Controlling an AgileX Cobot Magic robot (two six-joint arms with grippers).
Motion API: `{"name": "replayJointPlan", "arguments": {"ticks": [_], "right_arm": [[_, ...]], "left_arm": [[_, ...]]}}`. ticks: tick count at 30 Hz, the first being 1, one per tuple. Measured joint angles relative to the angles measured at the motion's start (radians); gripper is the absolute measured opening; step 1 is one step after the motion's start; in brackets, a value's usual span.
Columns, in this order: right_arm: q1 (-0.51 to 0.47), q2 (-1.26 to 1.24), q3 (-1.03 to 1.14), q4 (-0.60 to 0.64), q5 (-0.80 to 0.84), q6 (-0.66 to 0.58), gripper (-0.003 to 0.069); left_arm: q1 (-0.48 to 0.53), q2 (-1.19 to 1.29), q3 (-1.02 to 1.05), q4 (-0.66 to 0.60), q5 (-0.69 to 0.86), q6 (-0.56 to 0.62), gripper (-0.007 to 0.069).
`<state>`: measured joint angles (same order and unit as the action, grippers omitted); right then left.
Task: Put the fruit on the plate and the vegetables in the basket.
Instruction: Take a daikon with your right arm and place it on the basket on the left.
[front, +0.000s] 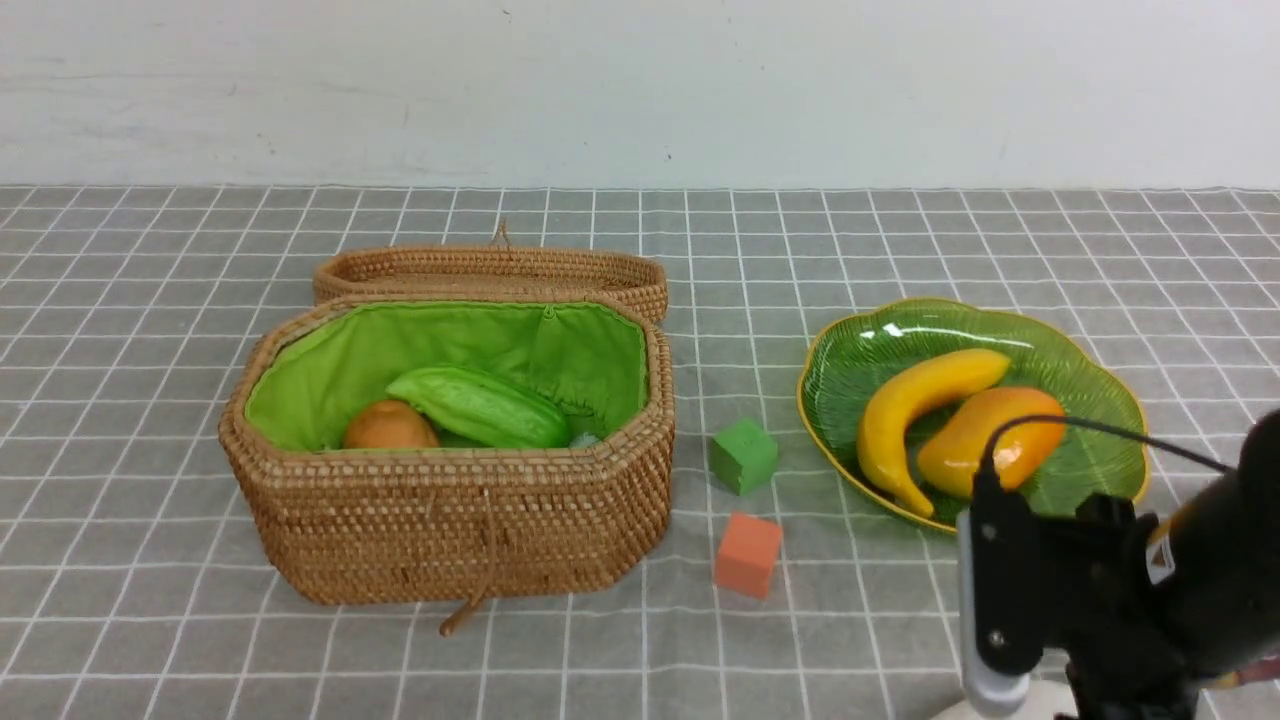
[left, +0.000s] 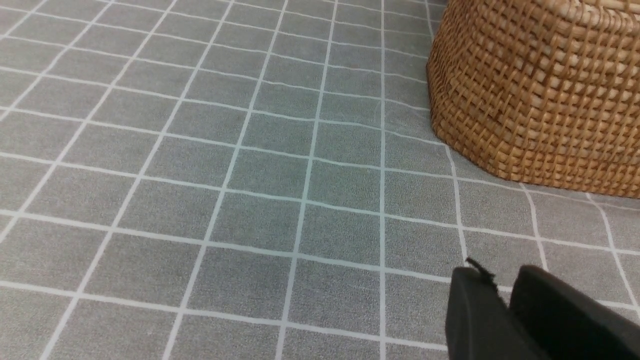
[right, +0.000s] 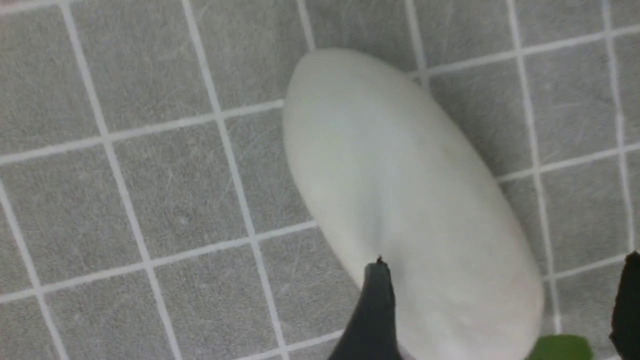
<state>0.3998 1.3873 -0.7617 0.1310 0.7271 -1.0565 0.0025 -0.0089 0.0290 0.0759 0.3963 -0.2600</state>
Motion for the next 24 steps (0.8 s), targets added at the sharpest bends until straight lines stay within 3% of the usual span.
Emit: {"name": "replayJointPlan", "arguments": {"ticks": [6,24], "right_arm": [[0.000,0.000,0.095,-0.009,-0.133,0.005,0.0591],[0.000,0.112,0.100,-0.010,-0.238,0.005,0.0572]], "left_arm": [[0.000,0.000,0.000,0.000,0.000,0.000,0.0110],[0.000,0.000,0.000,0.000,0.000,0.000,0.0110]]}}
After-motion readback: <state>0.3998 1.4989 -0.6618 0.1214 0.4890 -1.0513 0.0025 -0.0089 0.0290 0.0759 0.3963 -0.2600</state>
